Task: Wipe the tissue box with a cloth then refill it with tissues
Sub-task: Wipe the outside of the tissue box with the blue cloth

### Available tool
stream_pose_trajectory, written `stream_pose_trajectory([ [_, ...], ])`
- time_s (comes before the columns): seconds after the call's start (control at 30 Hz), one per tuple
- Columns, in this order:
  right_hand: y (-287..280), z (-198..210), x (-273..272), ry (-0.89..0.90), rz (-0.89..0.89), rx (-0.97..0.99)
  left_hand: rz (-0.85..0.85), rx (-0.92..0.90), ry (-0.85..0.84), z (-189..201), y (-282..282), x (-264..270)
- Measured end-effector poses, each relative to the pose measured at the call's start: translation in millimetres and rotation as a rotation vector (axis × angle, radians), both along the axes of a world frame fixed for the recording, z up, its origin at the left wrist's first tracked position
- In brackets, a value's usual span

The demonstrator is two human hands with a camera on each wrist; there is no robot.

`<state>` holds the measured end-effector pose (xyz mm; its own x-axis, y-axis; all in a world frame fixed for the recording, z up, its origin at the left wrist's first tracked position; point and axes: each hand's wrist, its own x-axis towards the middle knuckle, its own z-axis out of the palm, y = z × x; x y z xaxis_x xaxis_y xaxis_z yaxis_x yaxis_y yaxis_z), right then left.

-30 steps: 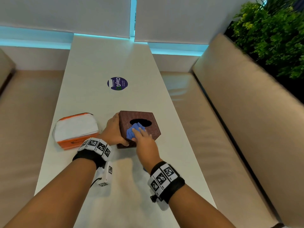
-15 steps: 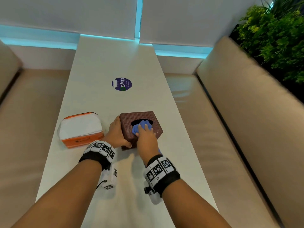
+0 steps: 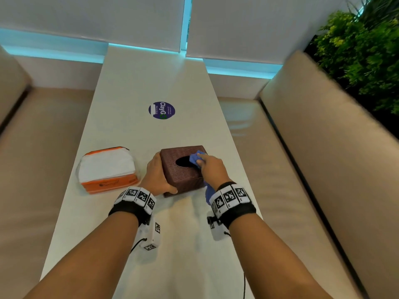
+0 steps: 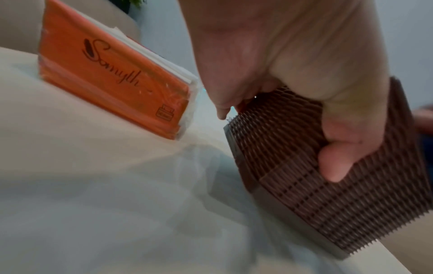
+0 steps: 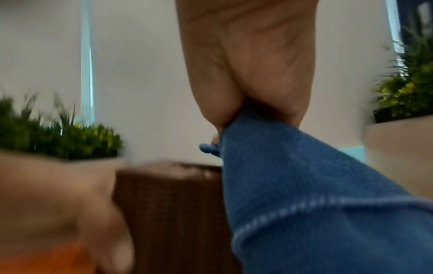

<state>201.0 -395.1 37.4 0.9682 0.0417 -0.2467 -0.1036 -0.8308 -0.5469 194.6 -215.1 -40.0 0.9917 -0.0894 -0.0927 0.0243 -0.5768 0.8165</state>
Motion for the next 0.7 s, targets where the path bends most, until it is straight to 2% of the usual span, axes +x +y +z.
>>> stream_pose_trajectory([
  [0.07, 13.2, 12.7, 7.0, 0.011, 0.077, 0.078, -0.026, -0.007, -0.008, -1.6, -2.1, -1.5],
  [0.2, 48.5, 0.7, -2.1, 0.168, 0.287, -0.068, -0.043, 0.0, -0.016, -2.5, -3.3, -1.5],
  [0.3, 55.8, -23.5, -8.9, 0.052, 0.307, -0.183, -0.062, 0.009, -0.036, -0.8, -2.4, -1.5],
  [0.4, 48.9, -35.2, -2.3, -0.002, 0.227, -0.198, -0.005, -0.018, -0.04, -2.2, -0.2, -5.5],
  [0.53, 25.6, -42.4, 17.5, -0.001, 0.061, -0.22, -0.027, -0.019, -0.005, -7.5, 3.6, -6.7],
  [0.6, 15.0, -44.3, 25.4, 0.029, -0.001, -0.146, -0.033, -0.031, 0.01, -3.4, 3.9, -3.2],
  [0.7, 3.1, -40.3, 36.5, 0.036, -0.117, 0.068, -0.057, -0.048, 0.045, 0.4, 5.7, 3.0],
])
